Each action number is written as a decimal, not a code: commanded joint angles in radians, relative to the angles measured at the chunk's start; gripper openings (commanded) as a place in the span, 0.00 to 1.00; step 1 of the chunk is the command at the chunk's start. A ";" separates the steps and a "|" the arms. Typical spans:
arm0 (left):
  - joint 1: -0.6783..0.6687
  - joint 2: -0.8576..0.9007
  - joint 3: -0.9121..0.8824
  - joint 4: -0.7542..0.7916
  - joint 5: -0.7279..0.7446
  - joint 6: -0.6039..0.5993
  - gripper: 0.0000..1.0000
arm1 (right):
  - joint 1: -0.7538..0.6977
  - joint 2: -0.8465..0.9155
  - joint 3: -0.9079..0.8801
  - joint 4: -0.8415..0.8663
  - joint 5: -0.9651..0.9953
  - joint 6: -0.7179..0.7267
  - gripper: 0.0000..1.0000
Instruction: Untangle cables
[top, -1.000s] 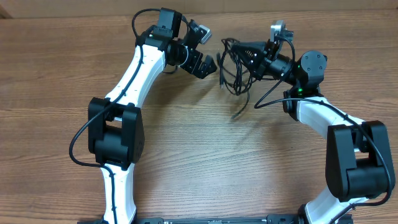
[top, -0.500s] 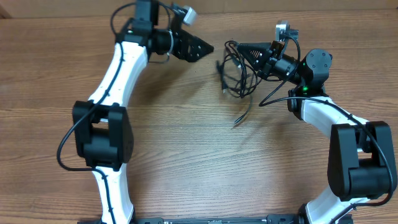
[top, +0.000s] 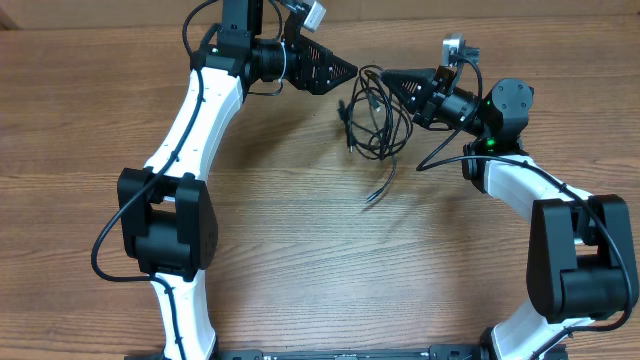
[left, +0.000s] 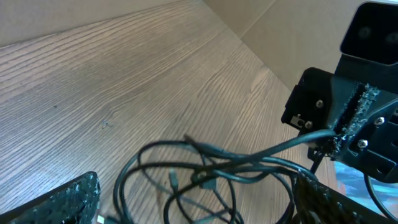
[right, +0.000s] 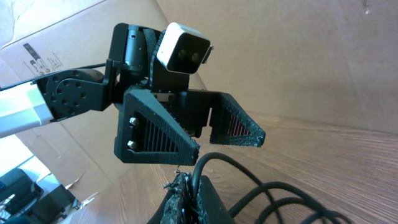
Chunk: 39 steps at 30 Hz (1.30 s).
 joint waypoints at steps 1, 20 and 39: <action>-0.010 -0.040 0.004 0.002 0.004 0.012 0.99 | 0.000 -0.025 0.009 0.006 0.016 0.008 0.04; -0.093 -0.039 0.004 -0.008 -0.198 0.053 0.99 | 0.015 -0.025 0.009 0.008 -0.011 0.012 0.04; -0.142 -0.024 0.004 0.057 -0.818 -0.012 1.00 | 0.071 -0.025 0.009 0.219 -0.164 0.217 0.04</action>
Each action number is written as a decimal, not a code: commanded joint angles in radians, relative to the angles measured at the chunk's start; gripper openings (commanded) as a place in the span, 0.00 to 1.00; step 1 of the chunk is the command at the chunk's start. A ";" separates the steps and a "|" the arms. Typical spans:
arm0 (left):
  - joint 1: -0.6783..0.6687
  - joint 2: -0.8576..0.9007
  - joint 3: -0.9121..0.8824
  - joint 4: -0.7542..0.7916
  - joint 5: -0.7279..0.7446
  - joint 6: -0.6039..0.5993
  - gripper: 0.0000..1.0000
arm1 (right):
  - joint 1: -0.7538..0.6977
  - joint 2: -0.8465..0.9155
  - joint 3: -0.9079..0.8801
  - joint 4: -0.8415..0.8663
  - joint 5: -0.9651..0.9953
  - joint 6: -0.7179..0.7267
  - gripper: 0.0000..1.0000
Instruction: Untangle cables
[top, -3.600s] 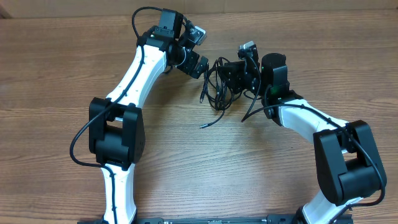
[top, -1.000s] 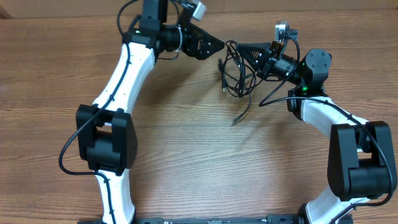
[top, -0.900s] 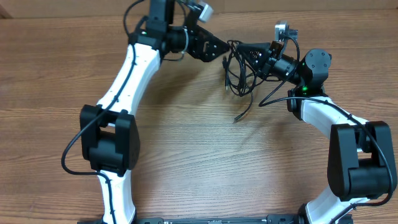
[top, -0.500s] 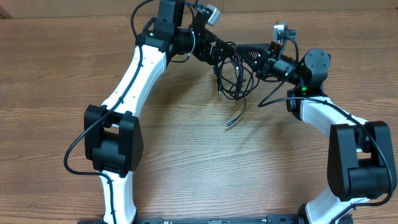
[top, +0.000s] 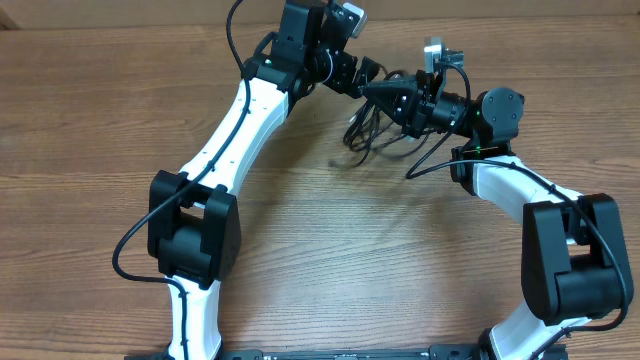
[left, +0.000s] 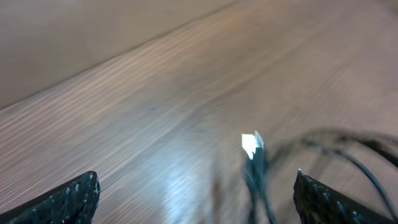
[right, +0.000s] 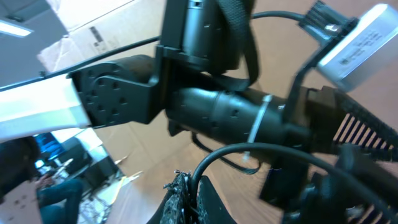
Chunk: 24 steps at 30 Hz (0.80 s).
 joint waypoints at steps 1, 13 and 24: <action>0.045 -0.024 0.004 -0.004 -0.138 -0.063 1.00 | 0.005 -0.025 0.009 0.022 -0.042 0.064 0.04; 0.168 -0.024 0.004 -0.047 0.093 -0.073 1.00 | 0.005 -0.025 0.009 0.012 -0.029 0.063 0.04; 0.172 -0.024 0.004 -0.333 0.377 0.356 0.99 | 0.003 -0.025 0.009 0.024 0.082 0.063 0.04</action>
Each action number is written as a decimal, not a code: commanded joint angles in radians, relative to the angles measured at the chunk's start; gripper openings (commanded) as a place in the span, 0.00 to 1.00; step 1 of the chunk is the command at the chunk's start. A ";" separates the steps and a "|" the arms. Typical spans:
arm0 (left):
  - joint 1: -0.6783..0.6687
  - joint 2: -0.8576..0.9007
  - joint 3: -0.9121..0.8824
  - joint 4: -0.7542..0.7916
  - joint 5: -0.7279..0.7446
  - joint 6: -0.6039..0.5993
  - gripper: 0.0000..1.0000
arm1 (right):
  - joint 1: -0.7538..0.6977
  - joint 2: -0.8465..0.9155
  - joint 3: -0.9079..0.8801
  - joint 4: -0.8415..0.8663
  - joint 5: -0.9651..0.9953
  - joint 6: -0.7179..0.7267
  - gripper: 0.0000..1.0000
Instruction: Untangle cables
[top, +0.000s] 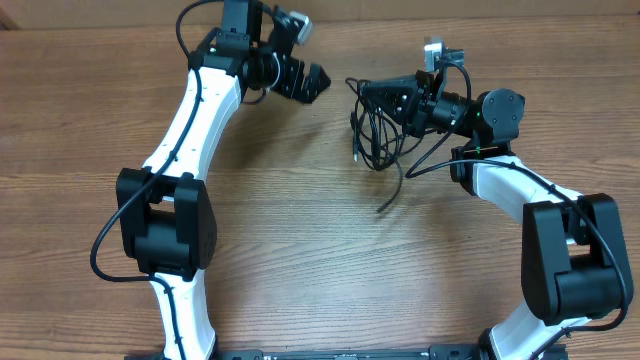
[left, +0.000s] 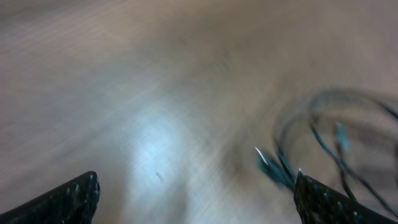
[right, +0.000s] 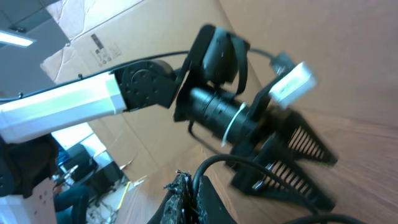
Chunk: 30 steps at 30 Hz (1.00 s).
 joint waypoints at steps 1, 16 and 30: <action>-0.005 -0.024 0.004 -0.079 0.163 0.230 1.00 | 0.003 -0.025 0.009 0.012 0.071 0.011 0.04; -0.092 -0.024 0.004 -0.159 0.234 0.300 0.99 | 0.007 -0.025 0.009 0.035 0.080 0.042 0.04; -0.164 -0.023 0.004 0.126 0.034 0.115 1.00 | 0.014 -0.025 0.009 0.265 0.061 0.241 0.04</action>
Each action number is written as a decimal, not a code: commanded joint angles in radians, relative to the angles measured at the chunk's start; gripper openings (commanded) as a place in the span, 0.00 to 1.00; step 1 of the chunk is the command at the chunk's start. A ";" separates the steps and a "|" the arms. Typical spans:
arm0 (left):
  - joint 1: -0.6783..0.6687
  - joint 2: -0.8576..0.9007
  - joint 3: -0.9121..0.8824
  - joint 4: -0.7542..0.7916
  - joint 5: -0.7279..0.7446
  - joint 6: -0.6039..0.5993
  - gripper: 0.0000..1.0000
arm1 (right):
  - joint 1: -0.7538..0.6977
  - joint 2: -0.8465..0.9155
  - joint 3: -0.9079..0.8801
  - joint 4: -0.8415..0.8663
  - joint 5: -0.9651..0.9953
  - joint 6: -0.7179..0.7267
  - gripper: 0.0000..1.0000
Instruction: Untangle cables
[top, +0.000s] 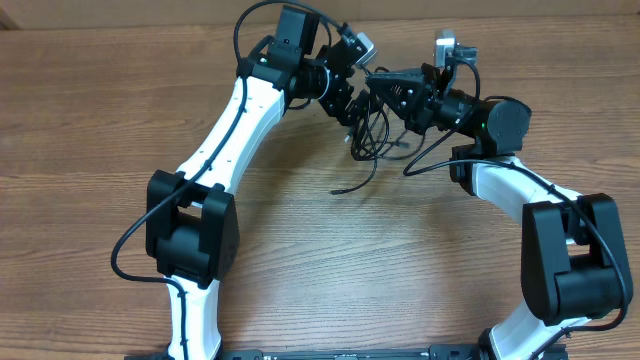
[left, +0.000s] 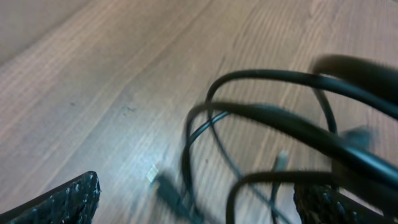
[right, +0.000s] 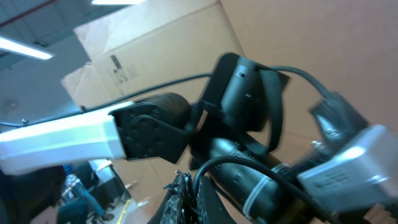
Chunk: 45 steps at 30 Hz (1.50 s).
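Note:
A tangle of thin black cables (top: 372, 135) hangs from my right gripper (top: 377, 84), its loose end trailing on the wood at the lower left. The right wrist view shows the right gripper (right: 189, 194) shut on one black cable (right: 217, 167). My left gripper (top: 352, 106) is pressed against the left side of the tangle. In the left wrist view the left gripper (left: 196, 200) is wide open, with cable loops (left: 273, 118) and a small light plug (left: 152, 174) lying between its fingertips (left: 68, 199).
A wooden table (top: 300, 260) runs under both arms. Along its far edge stands a cardboard wall (top: 520, 8). Behind the left arm, the right wrist view shows cardboard boxes (right: 143, 50).
My left gripper was off to the left of the tangle and is now against it, cables between its open fingers. The tangle's loose end lies further left. My right gripper stays shut on the cable.
At first my right gripper held the tangle while my open left gripper faced it from the left. Then the left gripper was close against the right one at the tangle. Afterwards it stood away to the left, and now it is back at the cables.

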 joint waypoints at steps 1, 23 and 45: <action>0.010 -0.023 0.004 0.030 -0.043 -0.070 1.00 | 0.007 -0.025 0.009 0.045 0.008 0.094 0.04; 0.060 0.003 0.004 0.097 -0.095 -0.236 1.00 | 0.008 -0.025 0.009 0.182 -0.004 0.247 0.04; 0.155 0.002 0.004 -0.125 -0.133 -0.259 0.99 | 0.005 -0.025 0.009 -0.085 0.245 0.129 0.04</action>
